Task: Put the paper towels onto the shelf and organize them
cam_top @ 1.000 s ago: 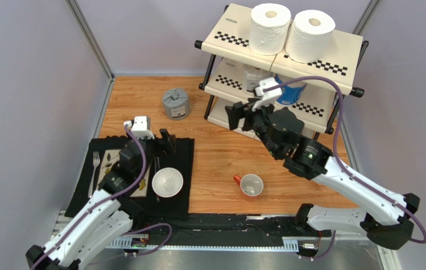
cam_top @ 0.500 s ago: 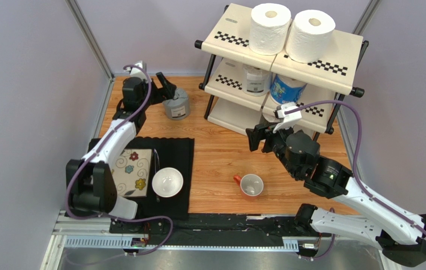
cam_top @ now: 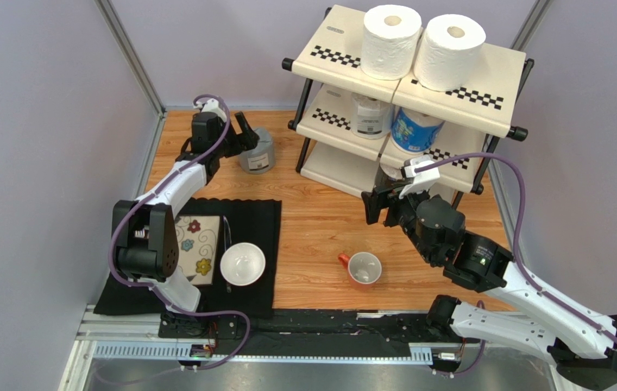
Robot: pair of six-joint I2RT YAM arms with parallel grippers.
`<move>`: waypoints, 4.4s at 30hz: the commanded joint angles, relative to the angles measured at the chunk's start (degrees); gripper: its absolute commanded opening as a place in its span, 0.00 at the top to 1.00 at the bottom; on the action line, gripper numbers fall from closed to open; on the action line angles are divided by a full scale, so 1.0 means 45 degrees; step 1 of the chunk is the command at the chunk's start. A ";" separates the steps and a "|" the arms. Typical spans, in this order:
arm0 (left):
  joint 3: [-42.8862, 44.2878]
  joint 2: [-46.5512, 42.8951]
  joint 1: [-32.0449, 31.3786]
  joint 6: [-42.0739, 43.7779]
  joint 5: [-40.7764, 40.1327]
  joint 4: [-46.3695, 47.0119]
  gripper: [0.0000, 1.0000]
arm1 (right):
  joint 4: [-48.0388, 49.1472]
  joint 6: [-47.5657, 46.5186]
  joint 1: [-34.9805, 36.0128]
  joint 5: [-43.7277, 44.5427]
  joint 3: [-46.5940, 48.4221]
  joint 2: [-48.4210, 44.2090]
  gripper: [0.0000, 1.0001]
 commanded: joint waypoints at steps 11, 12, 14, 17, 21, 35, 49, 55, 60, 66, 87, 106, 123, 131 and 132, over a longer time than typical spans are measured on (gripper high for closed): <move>0.0650 0.1431 0.0072 0.0463 -0.1092 0.0108 0.05 | 0.0231 -0.0335 0.0061 0.0367 -0.0153 -0.0181 0.20; 0.0729 0.1528 0.0072 0.0443 -0.1131 0.0108 0.05 | 0.0211 -0.0374 0.0061 0.0386 -0.0153 -0.0200 0.20; 0.0865 0.1744 0.0111 0.0346 -0.1151 0.0264 0.05 | 0.0211 -0.0452 0.0061 0.0405 -0.0192 -0.0220 0.20; 0.0925 0.1920 0.0189 0.0035 -0.0898 0.0517 0.05 | 0.0211 -0.0530 0.0061 0.0542 -0.0251 -0.0220 0.20; 0.0496 0.1648 0.0403 -0.0474 -0.0060 0.1298 0.05 | 0.0250 -0.0569 0.0061 0.0620 -0.0368 -0.0142 0.20; 0.0962 0.2075 0.0697 -0.0416 -0.0702 0.1300 0.05 | 0.0465 -0.0706 0.0041 0.0620 -0.0563 0.0210 0.20; 0.2020 0.3366 0.0697 -0.0007 -0.0175 0.0733 0.34 | 0.0426 -0.0823 0.0041 0.0816 -0.0739 0.0073 0.20; 0.1706 0.3267 0.0697 0.0325 0.0254 0.0597 0.42 | 0.0367 -0.0726 0.0041 0.0757 -0.0779 0.0034 0.20; 0.1491 0.3365 0.0697 0.0482 0.0821 0.0558 0.38 | 0.0270 -0.0706 0.0041 0.0835 -0.0876 -0.0161 0.20; 0.1491 0.3599 0.0697 0.0716 0.1212 0.0382 0.36 | 0.0153 -0.0609 0.0022 0.0835 -0.0934 -0.0200 0.20; 0.0535 -0.0148 0.0678 -0.0201 0.3047 0.0675 0.75 | -0.0726 -0.0198 0.0041 0.0913 -0.0017 -0.0239 0.20; -0.5499 -0.6966 -0.3304 -0.0065 0.1781 0.1259 0.75 | -0.1507 0.0387 0.0041 0.0777 0.0570 -0.0357 0.20; -0.7102 -0.5112 -0.5688 -0.0045 0.1115 0.2685 0.73 | -0.1625 0.0290 0.0060 0.0796 0.0140 -0.0220 0.20; -0.7472 -0.4584 -0.6334 -0.0318 0.1465 0.3603 0.42 | -0.1624 -0.0256 0.0041 0.0211 0.0120 -0.0103 0.18; -0.7532 -0.4623 -0.6334 -0.0377 0.1640 0.3759 0.38 | -0.1663 -0.0296 0.0041 0.0172 0.0139 -0.0006 0.18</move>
